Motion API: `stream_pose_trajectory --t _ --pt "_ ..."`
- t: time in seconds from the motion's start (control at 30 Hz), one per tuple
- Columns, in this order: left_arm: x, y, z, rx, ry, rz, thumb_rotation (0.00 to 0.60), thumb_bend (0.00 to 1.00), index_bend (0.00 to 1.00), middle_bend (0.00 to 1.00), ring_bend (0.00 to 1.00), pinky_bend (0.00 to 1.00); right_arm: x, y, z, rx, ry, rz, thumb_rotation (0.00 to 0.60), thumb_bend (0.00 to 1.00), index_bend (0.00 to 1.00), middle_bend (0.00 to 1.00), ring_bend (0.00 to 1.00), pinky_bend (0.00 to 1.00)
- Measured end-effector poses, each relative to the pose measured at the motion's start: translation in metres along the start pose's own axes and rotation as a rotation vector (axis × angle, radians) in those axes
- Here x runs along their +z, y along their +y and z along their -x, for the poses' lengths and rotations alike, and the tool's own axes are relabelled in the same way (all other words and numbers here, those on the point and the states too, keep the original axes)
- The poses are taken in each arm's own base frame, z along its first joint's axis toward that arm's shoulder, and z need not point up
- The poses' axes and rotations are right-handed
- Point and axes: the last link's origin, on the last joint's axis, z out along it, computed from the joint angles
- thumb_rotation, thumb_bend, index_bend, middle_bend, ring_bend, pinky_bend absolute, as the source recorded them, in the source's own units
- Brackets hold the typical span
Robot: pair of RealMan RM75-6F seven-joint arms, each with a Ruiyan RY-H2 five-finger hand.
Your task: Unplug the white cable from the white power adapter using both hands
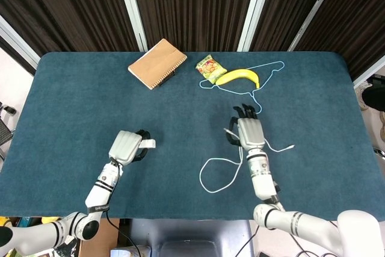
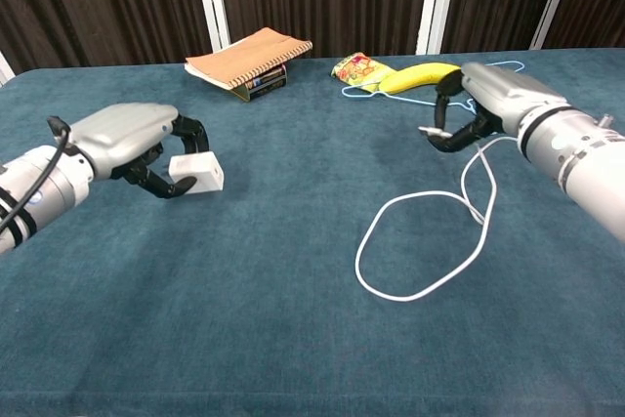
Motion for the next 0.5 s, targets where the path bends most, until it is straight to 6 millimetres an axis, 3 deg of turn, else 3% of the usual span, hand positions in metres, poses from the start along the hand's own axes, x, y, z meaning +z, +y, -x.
stream_pose_trajectory --t 0.1,0.17,0.27,0.4,0.5 --pt "0.002 0.000 0.006 0.011 -0.038 0.006 0.600 0.48 0.47 0.40 0.61 0.94 0.005 0.012 0.008 0.003 -0.028 0.021 0.600 0.68 0.62 0.25 0.02 0.00" --pt "0.004 -0.001 0.007 0.013 -0.064 0.009 0.600 0.45 0.40 0.32 0.42 0.75 0.006 0.013 0.011 0.015 -0.037 0.018 0.600 0.68 0.54 0.24 0.02 0.00" --pt "0.005 -0.003 0.004 0.007 -0.070 0.009 0.600 0.43 0.30 0.24 0.28 0.53 0.005 0.011 0.008 0.023 -0.030 0.000 0.600 0.68 0.42 0.21 0.01 0.00" --pt "0.004 -0.004 0.003 -0.001 -0.097 0.006 0.600 0.42 0.26 0.20 0.13 0.29 0.003 0.012 0.002 0.022 -0.033 -0.014 0.600 0.68 0.30 0.18 0.00 0.00" --pt "0.001 -0.002 0.000 -0.004 -0.099 0.008 0.600 0.41 0.25 0.16 0.08 0.23 0.000 0.016 -0.003 0.024 -0.035 -0.023 0.600 0.64 0.20 0.14 0.00 0.00"
